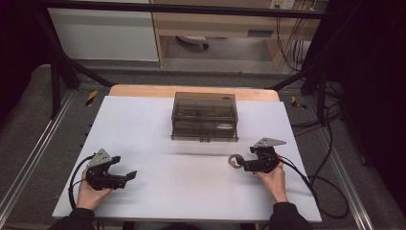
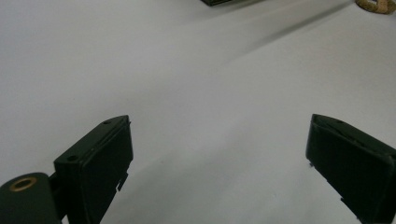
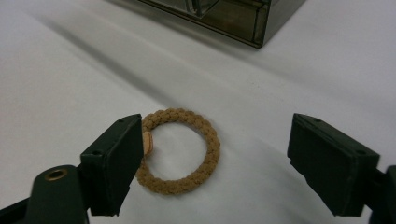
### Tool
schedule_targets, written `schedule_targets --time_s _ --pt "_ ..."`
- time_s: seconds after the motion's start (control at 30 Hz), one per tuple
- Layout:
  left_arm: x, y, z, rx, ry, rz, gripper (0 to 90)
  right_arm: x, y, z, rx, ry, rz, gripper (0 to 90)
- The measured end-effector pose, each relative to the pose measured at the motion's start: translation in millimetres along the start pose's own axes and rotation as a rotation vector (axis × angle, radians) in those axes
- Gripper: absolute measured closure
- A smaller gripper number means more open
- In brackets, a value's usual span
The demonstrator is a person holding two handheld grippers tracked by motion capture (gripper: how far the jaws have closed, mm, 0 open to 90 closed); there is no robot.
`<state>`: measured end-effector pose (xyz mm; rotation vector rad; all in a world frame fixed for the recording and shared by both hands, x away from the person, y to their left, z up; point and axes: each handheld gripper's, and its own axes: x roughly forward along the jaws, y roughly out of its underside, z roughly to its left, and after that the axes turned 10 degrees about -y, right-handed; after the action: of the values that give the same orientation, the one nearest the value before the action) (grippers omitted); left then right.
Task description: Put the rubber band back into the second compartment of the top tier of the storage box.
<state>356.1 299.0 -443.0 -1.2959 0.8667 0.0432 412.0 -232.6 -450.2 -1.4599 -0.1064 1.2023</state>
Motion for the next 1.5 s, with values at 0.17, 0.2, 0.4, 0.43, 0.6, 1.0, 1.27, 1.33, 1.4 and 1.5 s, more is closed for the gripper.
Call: schedule_targets --time_s 0.17,0.2,0.4,0.43,0.6,1.0,1.27,1.33,1.4,1.5 --pt "-0.5 0.0 0.1 -0.001 -0.002 -0.002 6.7 1.2 1.0 0.4 0.008 0.012 0.013 30.6" --pt "-0.5 0.0 0.1 -0.001 -0.003 -0.002 6.7 1.2 1.0 0.4 0.008 0.012 0.013 30.6" --pt "-0.4 0.3 0.2 -0.003 -0.004 -0.002 6.7 1.5 1.8 -0.2 0.012 0.008 0.013 44.1" --pt "-0.4 0.3 0.3 -0.003 -0.003 -0.002 6.7 1.5 1.8 -0.2 0.012 0.008 0.013 44.1" --pt "-0.3 0.4 0.3 -0.002 -0.006 -0.001 6.8 2.2 2.1 0.3 0.021 -0.001 0.016 52.3" --pt "-0.4 0.4 0.4 -0.002 -0.008 -0.001 6.8 4.2 3.4 1.1 0.024 0.003 0.034 69.4" --pt "-0.5 0.5 0.6 -0.003 -0.009 -0.001 7.0 4.8 3.6 0.8 0.029 0.007 0.046 75.9" --pt "-0.5 0.5 0.5 -0.003 -0.010 -0.001 7.0 4.8 3.6 1.1 0.029 0.005 0.049 76.8" --pt "-0.5 0.5 0.5 -0.002 -0.010 -0.001 7.1 5.1 3.7 1.3 0.029 0.007 0.045 77.2" --pt "-0.5 0.5 0.6 -0.002 -0.010 -0.001 7.1 5.3 3.8 1.5 0.032 0.012 0.049 78.8"
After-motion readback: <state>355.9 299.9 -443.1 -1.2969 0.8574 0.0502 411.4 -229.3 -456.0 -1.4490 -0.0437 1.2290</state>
